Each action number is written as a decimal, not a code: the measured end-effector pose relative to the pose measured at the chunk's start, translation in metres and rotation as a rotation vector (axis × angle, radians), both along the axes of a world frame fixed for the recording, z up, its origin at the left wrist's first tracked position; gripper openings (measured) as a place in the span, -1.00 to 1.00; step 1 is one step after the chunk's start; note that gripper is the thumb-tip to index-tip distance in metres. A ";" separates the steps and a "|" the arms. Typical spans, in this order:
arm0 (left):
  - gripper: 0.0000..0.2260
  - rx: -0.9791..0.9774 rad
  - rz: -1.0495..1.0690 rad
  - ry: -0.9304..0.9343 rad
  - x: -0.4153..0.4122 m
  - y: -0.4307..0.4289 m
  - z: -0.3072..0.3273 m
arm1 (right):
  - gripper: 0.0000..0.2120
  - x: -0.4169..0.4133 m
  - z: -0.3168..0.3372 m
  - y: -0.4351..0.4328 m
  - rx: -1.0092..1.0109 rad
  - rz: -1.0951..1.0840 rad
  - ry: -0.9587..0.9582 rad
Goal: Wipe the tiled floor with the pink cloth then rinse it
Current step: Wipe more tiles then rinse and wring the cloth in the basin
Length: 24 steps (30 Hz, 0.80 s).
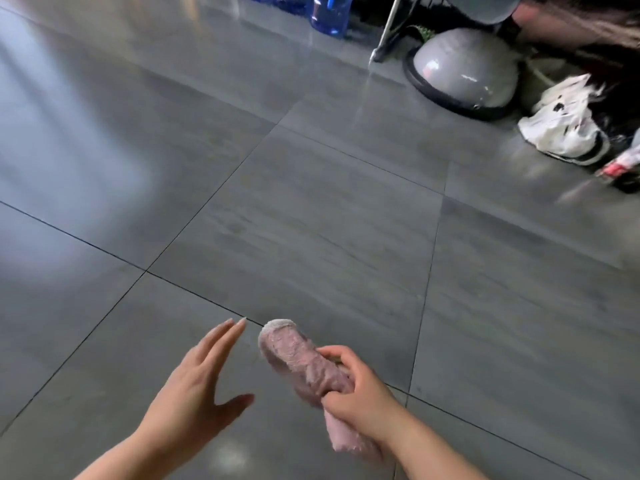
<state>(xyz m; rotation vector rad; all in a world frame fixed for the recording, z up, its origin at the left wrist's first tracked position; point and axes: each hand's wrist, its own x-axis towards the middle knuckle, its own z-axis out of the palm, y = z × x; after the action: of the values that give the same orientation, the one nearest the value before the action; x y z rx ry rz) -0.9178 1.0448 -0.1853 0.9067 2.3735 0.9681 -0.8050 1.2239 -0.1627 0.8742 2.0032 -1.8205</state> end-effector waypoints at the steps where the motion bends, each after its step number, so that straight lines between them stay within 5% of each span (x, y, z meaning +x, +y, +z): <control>1: -0.18 0.020 -0.071 0.063 0.002 0.007 0.022 | -0.58 0.003 0.026 -0.002 -0.044 0.034 0.004; 6: -0.54 0.018 -0.304 0.312 -0.001 0.016 0.148 | -0.56 0.013 0.159 -0.011 -0.141 0.152 0.039; 11: -0.64 -0.014 -0.150 -0.091 0.013 0.000 0.291 | -0.58 0.027 0.306 -0.025 -0.028 0.288 -0.051; 14: -0.75 -0.076 -0.076 -0.223 0.036 -0.013 0.375 | -0.42 0.042 0.373 -0.039 0.294 0.412 -0.051; 17: -0.70 -0.109 -0.058 -0.290 0.059 -0.021 0.432 | -0.46 0.066 0.422 -0.059 0.528 0.381 0.022; 20: -0.62 -0.130 -0.069 -0.341 0.078 -0.019 0.463 | -0.56 0.093 0.446 -0.072 0.517 0.268 -0.021; 24: -0.67 -0.137 -0.096 -0.371 0.109 -0.005 0.474 | -0.71 0.136 0.451 -0.075 0.248 0.089 -0.128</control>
<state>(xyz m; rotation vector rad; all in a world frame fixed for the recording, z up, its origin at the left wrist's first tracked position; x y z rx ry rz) -0.8089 1.0399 0.2887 0.7115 2.0359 0.8416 -0.6695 1.1491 0.2878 0.9278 2.1775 -1.4516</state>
